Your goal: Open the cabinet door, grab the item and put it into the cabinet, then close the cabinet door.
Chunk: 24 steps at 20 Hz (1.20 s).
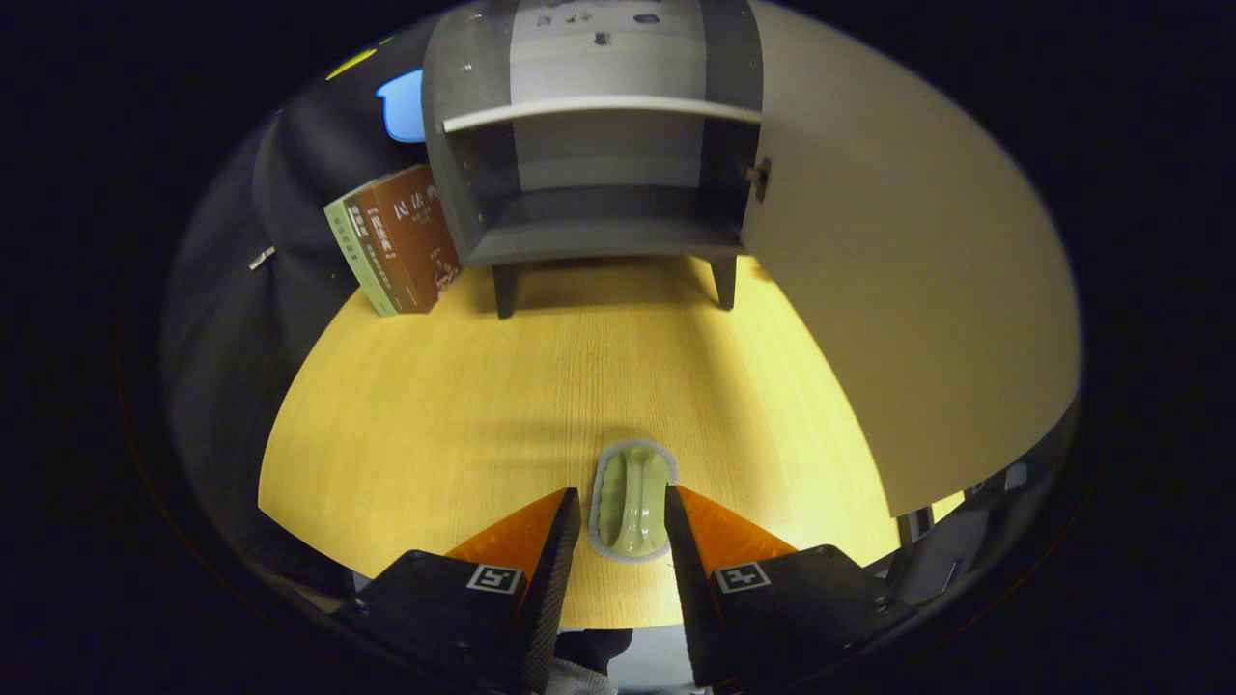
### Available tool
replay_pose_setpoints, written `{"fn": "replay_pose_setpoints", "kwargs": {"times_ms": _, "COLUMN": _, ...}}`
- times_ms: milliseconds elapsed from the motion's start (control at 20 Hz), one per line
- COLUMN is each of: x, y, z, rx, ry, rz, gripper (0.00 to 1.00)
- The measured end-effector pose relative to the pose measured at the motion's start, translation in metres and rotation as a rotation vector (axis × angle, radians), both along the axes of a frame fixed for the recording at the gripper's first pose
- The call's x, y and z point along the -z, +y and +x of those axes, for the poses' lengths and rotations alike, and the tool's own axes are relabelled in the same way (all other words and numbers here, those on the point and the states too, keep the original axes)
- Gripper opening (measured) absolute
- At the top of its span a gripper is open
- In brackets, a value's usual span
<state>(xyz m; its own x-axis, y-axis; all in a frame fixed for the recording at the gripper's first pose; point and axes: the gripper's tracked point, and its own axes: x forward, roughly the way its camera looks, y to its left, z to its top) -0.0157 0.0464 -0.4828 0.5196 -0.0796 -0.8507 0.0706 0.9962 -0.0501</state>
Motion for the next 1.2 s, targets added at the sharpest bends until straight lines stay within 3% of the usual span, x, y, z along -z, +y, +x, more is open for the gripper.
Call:
{"fn": "replay_pose_setpoints", "kwargs": {"times_ms": 600, "x": 0.088, "y": -0.013, "z": 0.005, "rx": 0.008, "ry": 0.236, "rz": -0.003, "gripper": 0.56}}
{"fn": "replay_pose_setpoints", "kwargs": {"times_ms": 650, "x": 0.089, "y": -0.015, "z": 0.009, "rx": 0.01, "ry": 0.228, "rz": 0.001, "gripper": 0.43}}
{"fn": "replay_pose_setpoints", "kwargs": {"times_ms": 700, "x": 0.086, "y": -0.016, "z": 0.009, "rx": 0.001, "ry": 0.239, "rz": -0.002, "gripper": 0.42}}
{"fn": "replay_pose_setpoints", "kwargs": {"times_ms": 750, "x": 0.089, "y": -0.019, "z": 0.011, "rx": -0.002, "ry": 0.241, "rz": -0.017, "gripper": 0.19}}
{"fn": "replay_pose_setpoints", "kwargs": {"times_ms": 900, "x": 0.087, "y": -0.018, "z": 0.01, "rx": -0.057, "ry": 0.266, "rz": -0.028, "gripper": 0.18}}
{"fn": "replay_pose_setpoints", "kwargs": {"times_ms": 1000, "x": 0.085, "y": -0.019, "z": 0.011, "rx": -0.072, "ry": 0.255, "rz": -0.027, "gripper": 0.05}}
{"fn": "replay_pose_setpoints", "kwargs": {"times_ms": 1200, "x": 0.083, "y": -0.021, "z": 0.006, "rx": -0.089, "ry": 0.268, "rz": -0.026, "gripper": 0.05}}
